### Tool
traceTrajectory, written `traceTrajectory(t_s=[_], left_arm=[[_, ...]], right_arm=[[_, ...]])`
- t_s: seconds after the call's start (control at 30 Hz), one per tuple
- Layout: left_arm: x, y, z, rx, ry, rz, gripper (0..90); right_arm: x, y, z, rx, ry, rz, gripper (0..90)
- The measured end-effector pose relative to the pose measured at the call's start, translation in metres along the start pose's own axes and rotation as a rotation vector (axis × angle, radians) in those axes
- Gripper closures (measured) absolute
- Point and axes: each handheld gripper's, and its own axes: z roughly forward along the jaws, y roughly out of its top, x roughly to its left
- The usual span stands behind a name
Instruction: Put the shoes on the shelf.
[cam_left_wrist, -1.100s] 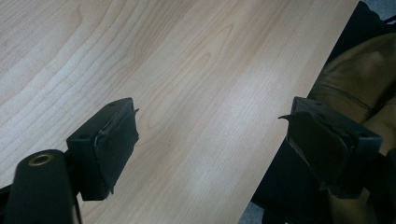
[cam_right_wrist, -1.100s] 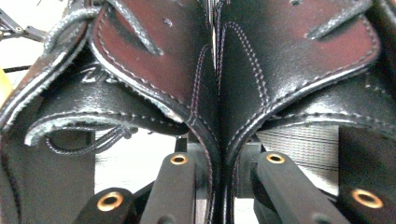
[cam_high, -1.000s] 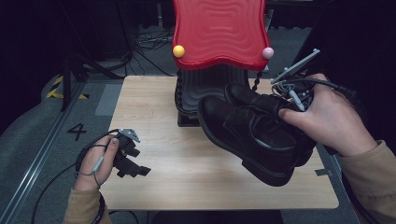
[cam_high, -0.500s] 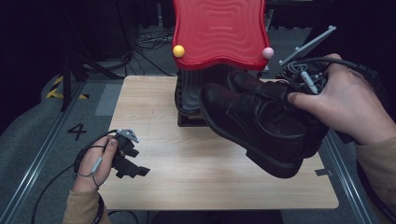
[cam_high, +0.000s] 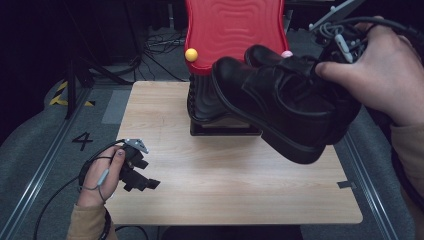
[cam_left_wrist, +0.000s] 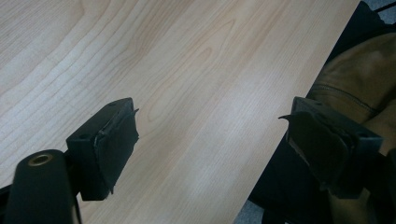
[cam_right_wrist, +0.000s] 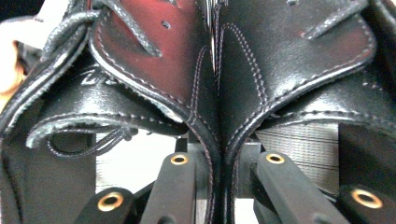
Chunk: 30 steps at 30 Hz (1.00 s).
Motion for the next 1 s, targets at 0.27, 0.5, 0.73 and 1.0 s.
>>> traceTrajectory(t_s=[0.27, 0.5, 0.73, 1.0], left_arm=[[0.005, 0.001, 0.001, -0.004, 0.007, -0.005, 16.9], [0.007, -0.002, -0.002, -0.014, 0.016, -0.005, 16.9], [0.010, -0.006, -0.004, -0.020, 0.015, -0.008, 16.9], [0.009, -0.012, -0.015, -0.054, 0.028, -0.025, 16.7]], right_arm=[[-0.002, 0.041, -0.003, -0.049, -0.050, 0.041, 81.7], [0.001, 0.083, -0.005, -0.105, -0.092, 0.072, 81.7], [0.001, 0.120, -0.004, -0.128, -0.102, 0.115, 81.6], [-0.003, 0.146, 0.003, -0.143, -0.117, 0.152, 81.6]])
